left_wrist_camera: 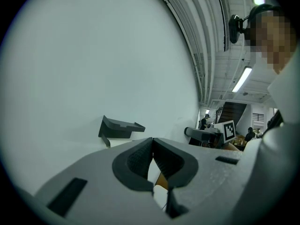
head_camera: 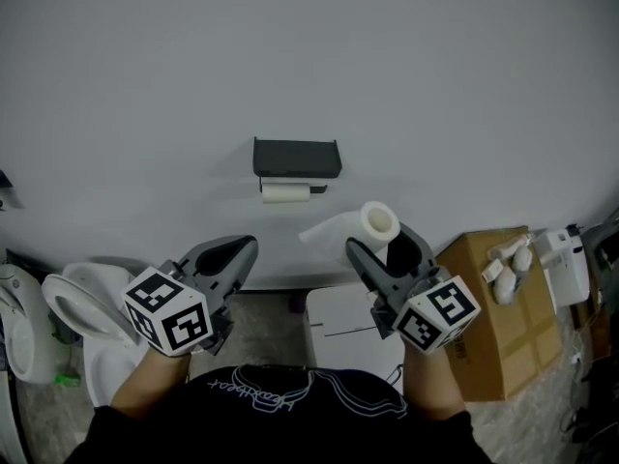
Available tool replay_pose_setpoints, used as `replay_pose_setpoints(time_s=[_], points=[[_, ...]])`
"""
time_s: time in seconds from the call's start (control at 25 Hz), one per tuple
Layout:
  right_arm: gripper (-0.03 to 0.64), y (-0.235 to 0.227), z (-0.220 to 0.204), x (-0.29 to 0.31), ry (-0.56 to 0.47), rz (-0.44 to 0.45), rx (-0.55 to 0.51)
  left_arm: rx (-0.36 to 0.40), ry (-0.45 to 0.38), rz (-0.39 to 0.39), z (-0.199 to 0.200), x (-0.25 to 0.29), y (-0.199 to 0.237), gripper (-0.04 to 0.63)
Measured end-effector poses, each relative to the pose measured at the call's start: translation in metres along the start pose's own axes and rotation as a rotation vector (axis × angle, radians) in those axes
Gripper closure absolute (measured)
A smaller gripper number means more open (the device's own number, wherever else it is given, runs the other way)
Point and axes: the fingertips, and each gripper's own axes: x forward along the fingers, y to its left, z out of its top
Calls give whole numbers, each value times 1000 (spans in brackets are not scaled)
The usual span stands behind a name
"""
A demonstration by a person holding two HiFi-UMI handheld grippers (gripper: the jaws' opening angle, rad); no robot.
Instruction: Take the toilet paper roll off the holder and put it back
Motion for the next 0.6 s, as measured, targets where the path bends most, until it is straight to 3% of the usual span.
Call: replay_pose_setpoints(time_s=[0.6], points=[[336, -2, -58, -3, 85, 36, 48, -15, 6, 10, -10, 1, -11, 591]])
